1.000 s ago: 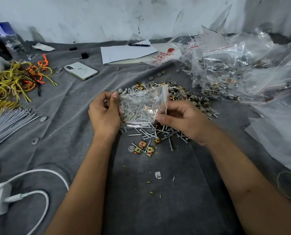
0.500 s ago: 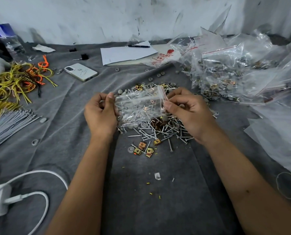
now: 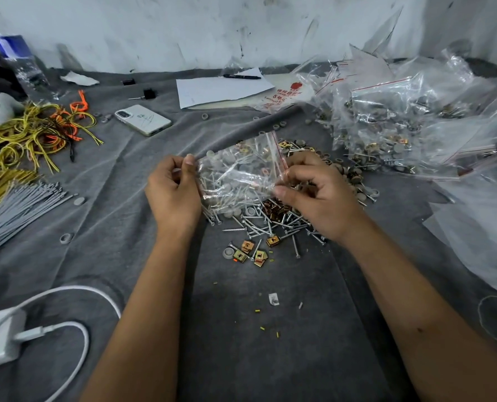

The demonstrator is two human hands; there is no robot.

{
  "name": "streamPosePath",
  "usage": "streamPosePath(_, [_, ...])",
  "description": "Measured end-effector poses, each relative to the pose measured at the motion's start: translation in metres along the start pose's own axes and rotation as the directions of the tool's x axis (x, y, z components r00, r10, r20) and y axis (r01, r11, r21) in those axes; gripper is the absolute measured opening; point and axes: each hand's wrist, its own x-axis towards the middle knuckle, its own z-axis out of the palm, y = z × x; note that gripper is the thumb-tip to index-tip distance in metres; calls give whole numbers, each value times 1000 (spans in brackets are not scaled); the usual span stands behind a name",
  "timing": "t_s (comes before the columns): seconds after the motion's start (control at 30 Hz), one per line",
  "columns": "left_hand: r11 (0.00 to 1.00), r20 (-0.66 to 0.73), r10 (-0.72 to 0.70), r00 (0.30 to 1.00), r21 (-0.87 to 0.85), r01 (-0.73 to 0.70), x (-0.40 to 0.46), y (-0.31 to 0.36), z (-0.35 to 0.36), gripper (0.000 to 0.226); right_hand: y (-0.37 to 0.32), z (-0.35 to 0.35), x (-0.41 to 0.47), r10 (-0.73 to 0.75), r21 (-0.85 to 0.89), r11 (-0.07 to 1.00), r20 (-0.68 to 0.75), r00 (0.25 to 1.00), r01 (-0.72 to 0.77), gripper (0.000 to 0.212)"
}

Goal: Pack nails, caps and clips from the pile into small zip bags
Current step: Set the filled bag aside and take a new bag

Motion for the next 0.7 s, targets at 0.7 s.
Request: streamPosePath(0.7, [910,194,335,922,186,-370,-45,27,28,15,-1,29,1,-244,-564,798,21,970,212,26])
